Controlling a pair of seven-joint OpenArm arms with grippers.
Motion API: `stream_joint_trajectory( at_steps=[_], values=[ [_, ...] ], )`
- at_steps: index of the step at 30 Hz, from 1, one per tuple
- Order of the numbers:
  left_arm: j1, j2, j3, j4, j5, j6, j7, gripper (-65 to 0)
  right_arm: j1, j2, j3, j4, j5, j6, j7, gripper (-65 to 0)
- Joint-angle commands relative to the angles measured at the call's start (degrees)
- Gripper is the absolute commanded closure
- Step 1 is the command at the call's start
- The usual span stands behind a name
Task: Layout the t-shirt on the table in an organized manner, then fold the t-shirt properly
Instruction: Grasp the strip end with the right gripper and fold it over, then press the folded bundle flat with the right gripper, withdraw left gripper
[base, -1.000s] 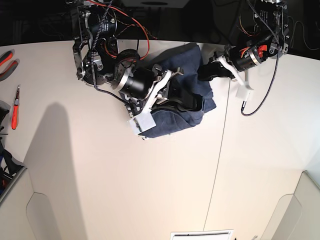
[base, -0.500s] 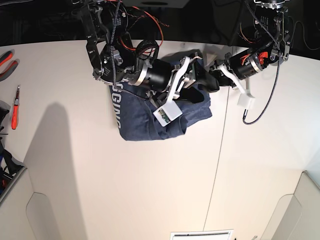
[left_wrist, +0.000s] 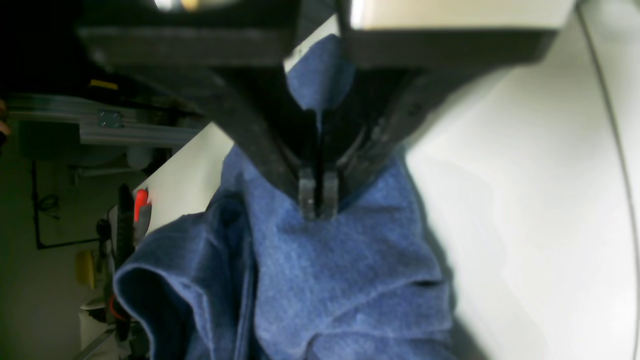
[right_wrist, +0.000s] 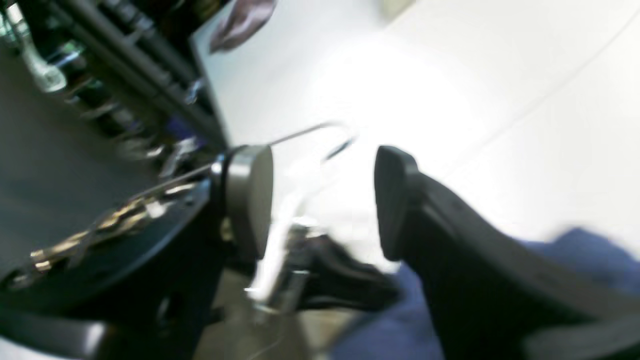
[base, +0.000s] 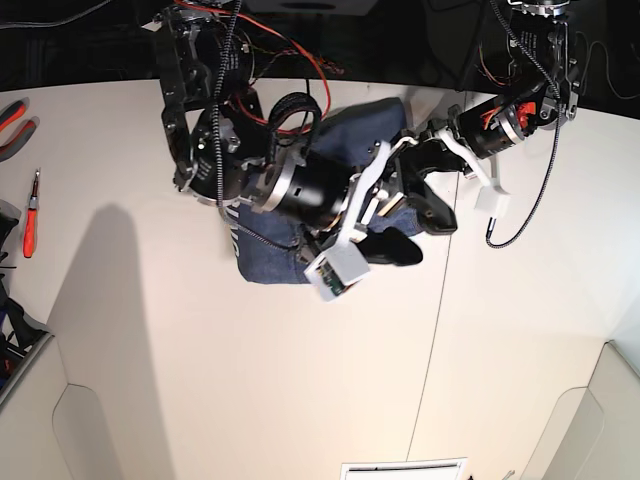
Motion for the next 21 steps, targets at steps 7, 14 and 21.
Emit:
stream_joint_trajectory(
  at_steps=[7,14,21],
  values=[
    [-0.48,-0.33,-0.04,0.72,-1.40,-0.73,-0.63,0.0,-0.04,-0.20,1.49,-1.81,-9.77,-1.49,-0.50,-43.7],
    [-0.46,-0.35,-0.04,0.72,-1.33,-0.73,-0.63,0.0,-0.04,-0.20,1.49,-4.72,-19.21,-4.22,-1.11,-43.7],
    [-0.46,-0.35,-0.04,0.72,-1.36,-0.73,-0.63,0.0,-0.04,-0.15,-0.20,-4.74,-31.71,-9.38,-1.16,-43.7]
  ],
)
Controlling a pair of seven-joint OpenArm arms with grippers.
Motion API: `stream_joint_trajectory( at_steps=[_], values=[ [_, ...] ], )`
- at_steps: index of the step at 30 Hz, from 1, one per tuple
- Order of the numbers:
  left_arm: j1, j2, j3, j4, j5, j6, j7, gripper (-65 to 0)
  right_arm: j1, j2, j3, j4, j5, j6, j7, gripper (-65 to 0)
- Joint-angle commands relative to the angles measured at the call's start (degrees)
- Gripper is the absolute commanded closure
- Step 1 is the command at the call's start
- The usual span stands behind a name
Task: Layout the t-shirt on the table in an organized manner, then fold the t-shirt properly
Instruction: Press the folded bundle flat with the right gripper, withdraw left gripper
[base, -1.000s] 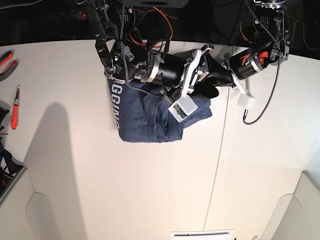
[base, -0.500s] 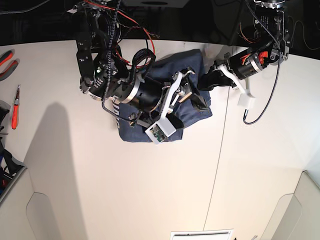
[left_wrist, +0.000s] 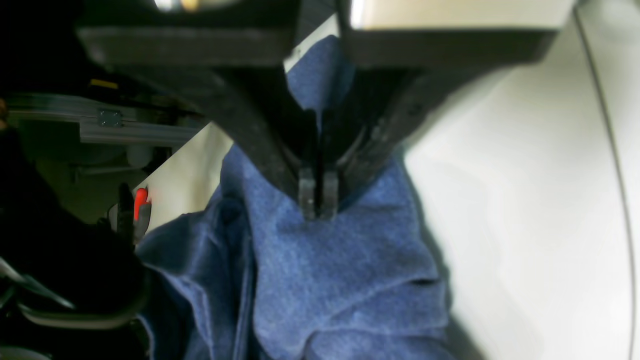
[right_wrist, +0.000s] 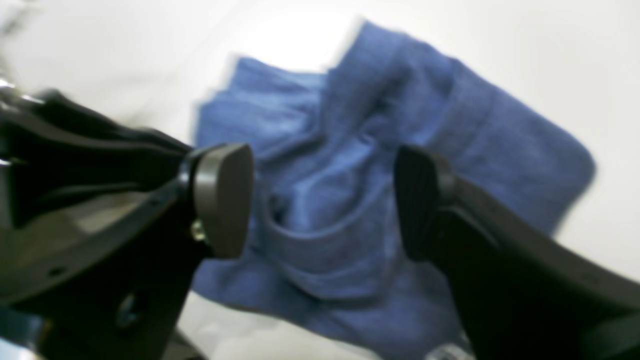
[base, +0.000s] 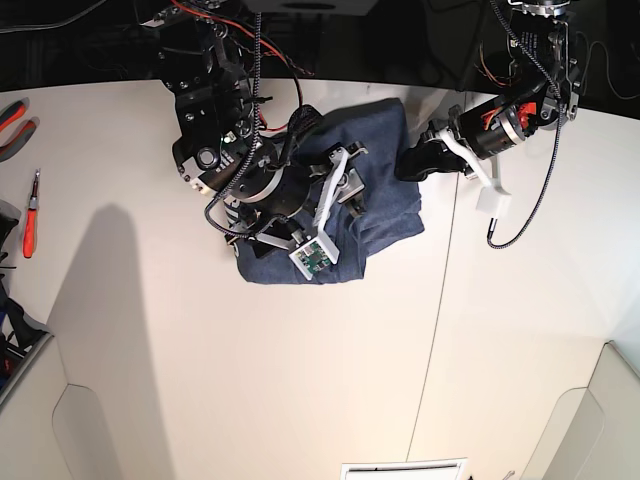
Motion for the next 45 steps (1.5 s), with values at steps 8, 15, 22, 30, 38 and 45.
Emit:
stream_joint_trajectory(
  at_steps=[8,15,22,30,38,45],
  values=[
    [-0.46,-0.35,-0.04,0.72,-1.33,-0.73,-0.61,0.0,0.66,-0.52,-3.45,0.44,-4.39,-4.07,1.31,-43.7],
    [-0.46,-0.35,-0.04,0.72,-1.33,-0.73,-0.61,0.0,0.70,-0.52,-3.43,-7.48,-6.29,-5.57,3.61,-43.7],
    [-0.46,-0.35,-0.04,0.72,-1.38,-0.73,-0.61,0.0,0.85,-0.52,-3.45,-11.52,-6.19,-4.22,5.53,-32.5],
    [-0.46,-0.35,-0.04,0.72,-1.27,-0.73,-0.61,0.0,0.81,-0.55,-3.45,-3.13,-0.44,-4.96,-1.07,0.0],
    [-0.46,-0.35,-0.04,0.72,-1.11,-0.73,-0.61,0.0,0.48,-0.55,-3.45,1.36,7.10,-3.82,-6.58,0.0],
    [-0.46,-0.35,-0.04,0.72,-0.94,-0.73,-0.61,0.0,-3.58,-0.52,-3.45,1.36,15.06,1.16,-7.10,0.0]
  ],
)
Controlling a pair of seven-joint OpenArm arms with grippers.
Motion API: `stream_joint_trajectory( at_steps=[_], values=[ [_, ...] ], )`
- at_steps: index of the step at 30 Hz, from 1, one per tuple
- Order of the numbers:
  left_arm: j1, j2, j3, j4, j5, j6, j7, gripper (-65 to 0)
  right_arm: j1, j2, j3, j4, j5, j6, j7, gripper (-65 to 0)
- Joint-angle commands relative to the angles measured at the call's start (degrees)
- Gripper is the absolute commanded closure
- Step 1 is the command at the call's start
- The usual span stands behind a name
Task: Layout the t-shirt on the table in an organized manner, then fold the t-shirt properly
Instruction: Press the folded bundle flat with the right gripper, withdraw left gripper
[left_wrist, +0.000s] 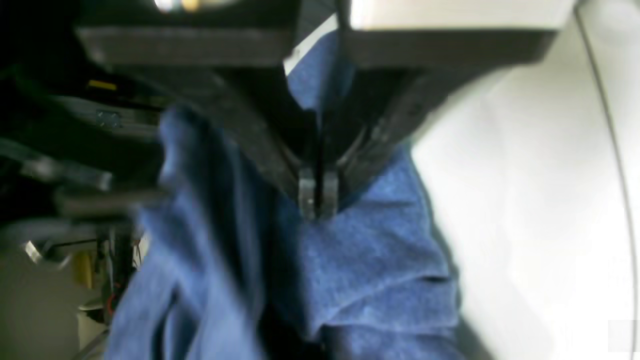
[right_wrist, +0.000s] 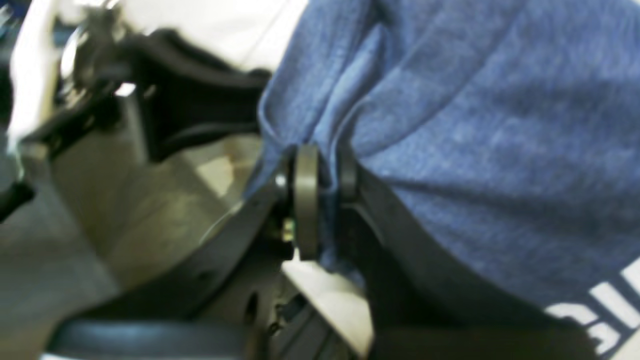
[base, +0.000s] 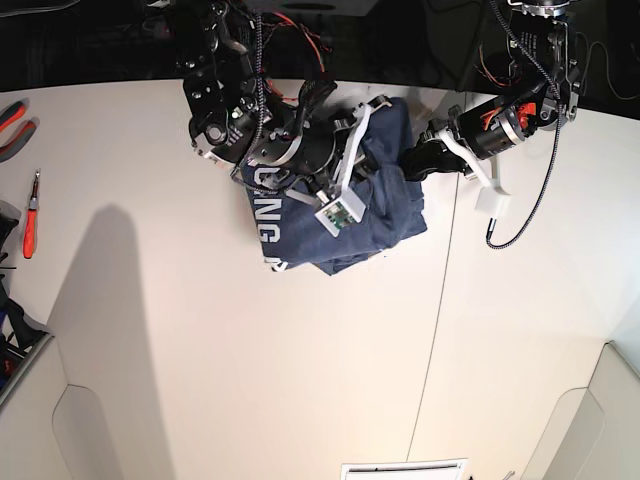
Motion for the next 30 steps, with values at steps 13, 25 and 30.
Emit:
stream_joint_trajectory(
  at_steps=[13,25,30],
  values=[
    [-0.98,-0.35,-1.29,1.84,-13.25,-0.73,-1.27,0.0,-0.87,-0.66,-0.13,1.03,1.20,0.63,4.37,0.0],
    [-1.88,-0.35,-3.85,15.87,-12.50,-0.73,-1.05,0.0,-0.57,-0.68,-0.13,-7.02,0.90,0.66,7.72,0.0],
    [-1.88,-0.35,-3.80,15.85,-11.63,-0.73,-1.05,0.0,-0.52,-0.68,-0.35,-8.09,1.57,0.66,8.09,0.0]
  ],
)
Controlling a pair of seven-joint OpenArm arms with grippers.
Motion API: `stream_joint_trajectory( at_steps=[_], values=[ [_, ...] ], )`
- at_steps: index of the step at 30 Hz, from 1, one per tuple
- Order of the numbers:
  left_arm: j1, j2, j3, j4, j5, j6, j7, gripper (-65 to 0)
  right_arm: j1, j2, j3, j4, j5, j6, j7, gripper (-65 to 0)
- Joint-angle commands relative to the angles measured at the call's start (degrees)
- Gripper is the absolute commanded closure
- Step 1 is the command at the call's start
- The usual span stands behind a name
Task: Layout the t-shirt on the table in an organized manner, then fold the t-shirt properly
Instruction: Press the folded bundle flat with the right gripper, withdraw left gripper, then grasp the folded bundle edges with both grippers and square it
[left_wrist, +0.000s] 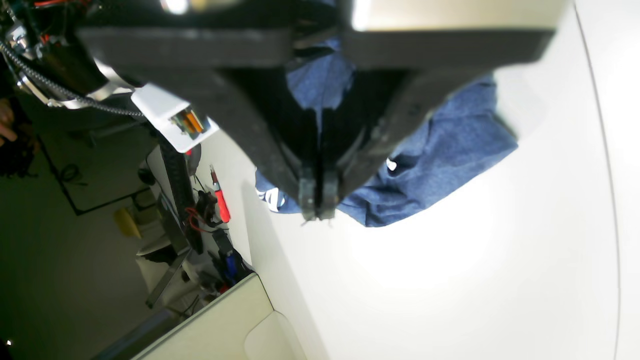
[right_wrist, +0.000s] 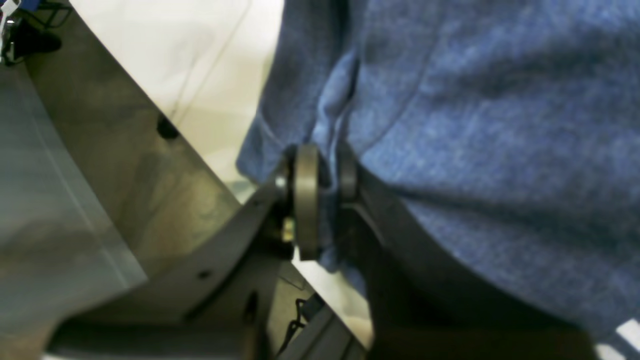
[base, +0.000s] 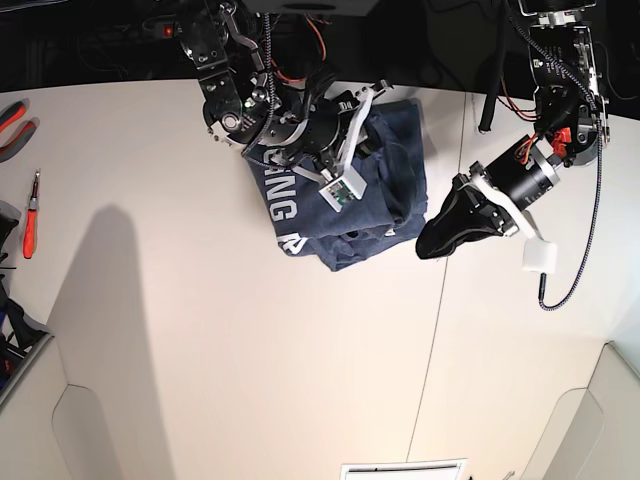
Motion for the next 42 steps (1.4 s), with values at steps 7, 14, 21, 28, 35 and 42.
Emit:
stream_joint_trajectory(
  at_steps=[7,14,21,28,35,42],
  values=[
    [-0.48,-0.66,4.87,0.48,2.84,-0.73,-0.37,0.0,1.11,-0.66,-1.95,0.81,1.33,0.44,1.14,0.0],
    [-3.13,-0.96,12.83,-3.26,8.07,-0.73,-0.39,0.0,1.25,-0.63,-1.95,0.81,1.31,0.44,1.11,0.0],
    [-8.15,-0.98,13.55,-17.00,14.60,-0.73,-3.10,0.0,1.25,-0.63,-1.95,0.81,1.20,0.44,1.14,0.0],
    [-11.78,-0.96,13.55,-26.60,17.35,-0.73,-6.45,0.0,1.60,-0.66,-1.92,1.11,3.93,0.44,1.14,0.0],
    [-11.74,-0.98,13.55,-26.58,17.35,-0.73,-6.43,0.0,1.57,-0.61,-1.90,9.57,4.61,1.11,-0.42,-9.3],
    [-11.74,-0.98,13.55,-26.58,17.35,-0.73,-6.43,0.0,1.57,-0.63,-0.46,15.28,4.61,0.61,2.25,-11.9]
  ],
)
